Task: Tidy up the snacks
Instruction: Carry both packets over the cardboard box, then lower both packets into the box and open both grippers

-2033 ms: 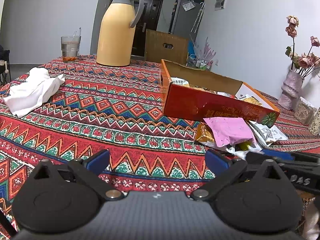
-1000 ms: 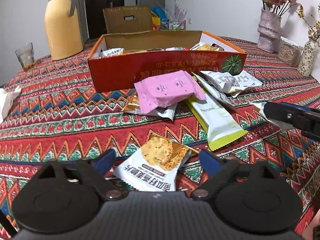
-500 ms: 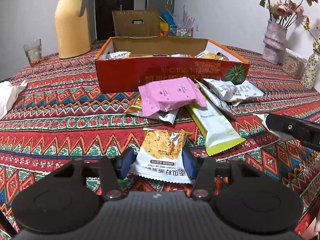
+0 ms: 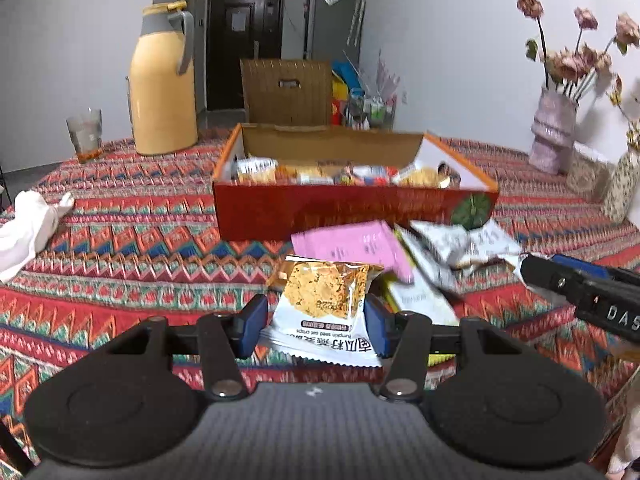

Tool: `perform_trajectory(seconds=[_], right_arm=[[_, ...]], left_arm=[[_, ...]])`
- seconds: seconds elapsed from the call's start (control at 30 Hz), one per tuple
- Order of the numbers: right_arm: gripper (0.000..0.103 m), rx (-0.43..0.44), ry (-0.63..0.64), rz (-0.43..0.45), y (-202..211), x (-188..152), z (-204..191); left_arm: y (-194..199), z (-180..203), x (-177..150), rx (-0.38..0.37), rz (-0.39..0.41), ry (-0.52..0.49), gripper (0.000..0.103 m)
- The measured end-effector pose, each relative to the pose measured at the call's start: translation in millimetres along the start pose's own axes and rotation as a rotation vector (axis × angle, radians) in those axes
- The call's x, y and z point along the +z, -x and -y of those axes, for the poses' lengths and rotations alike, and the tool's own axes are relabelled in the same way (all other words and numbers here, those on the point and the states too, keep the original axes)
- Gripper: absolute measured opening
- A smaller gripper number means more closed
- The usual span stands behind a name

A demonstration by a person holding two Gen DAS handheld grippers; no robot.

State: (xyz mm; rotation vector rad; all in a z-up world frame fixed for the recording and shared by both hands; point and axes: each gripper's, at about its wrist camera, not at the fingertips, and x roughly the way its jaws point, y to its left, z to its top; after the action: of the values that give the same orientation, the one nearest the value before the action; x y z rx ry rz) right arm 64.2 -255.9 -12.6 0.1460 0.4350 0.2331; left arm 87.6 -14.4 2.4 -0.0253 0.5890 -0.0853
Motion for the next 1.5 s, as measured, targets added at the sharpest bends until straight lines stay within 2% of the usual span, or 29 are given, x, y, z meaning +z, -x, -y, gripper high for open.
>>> perform_trajectory(seconds=[0.47, 0.77, 1.07, 1.27, 1.5], right_arm=[[0.042, -0.022, 0.087, 0.094, -31.4, 51.2, -11.6], [0.042, -0.026, 0.115, 0.108, -71.3, 83.8, -12.2], [0.042, -0.048, 0.107, 0.102, -123.9, 112.9, -7.2], [0.042, -0.077, 0.070, 0.097, -163.6, 115.9, 5.5], [0.042, -0.062, 0.067, 0.043, -188.4, 101.3, 10.7]], left_arm=[[-11.7, 5.4, 63.8, 0.031, 0.103, 0.033, 0.053], [-43.9, 2.7, 99.5, 0.060, 0.121, 0.057, 0.053], [-93.7, -4.6, 132.5, 0.074, 0.110, 0.113, 0.053], [-131.8, -11.9, 129.9, 0.106, 0.122, 0.133, 0.053], [-151.2, -14.9, 118.5, 0.099, 0.081, 0.117, 0.054]])
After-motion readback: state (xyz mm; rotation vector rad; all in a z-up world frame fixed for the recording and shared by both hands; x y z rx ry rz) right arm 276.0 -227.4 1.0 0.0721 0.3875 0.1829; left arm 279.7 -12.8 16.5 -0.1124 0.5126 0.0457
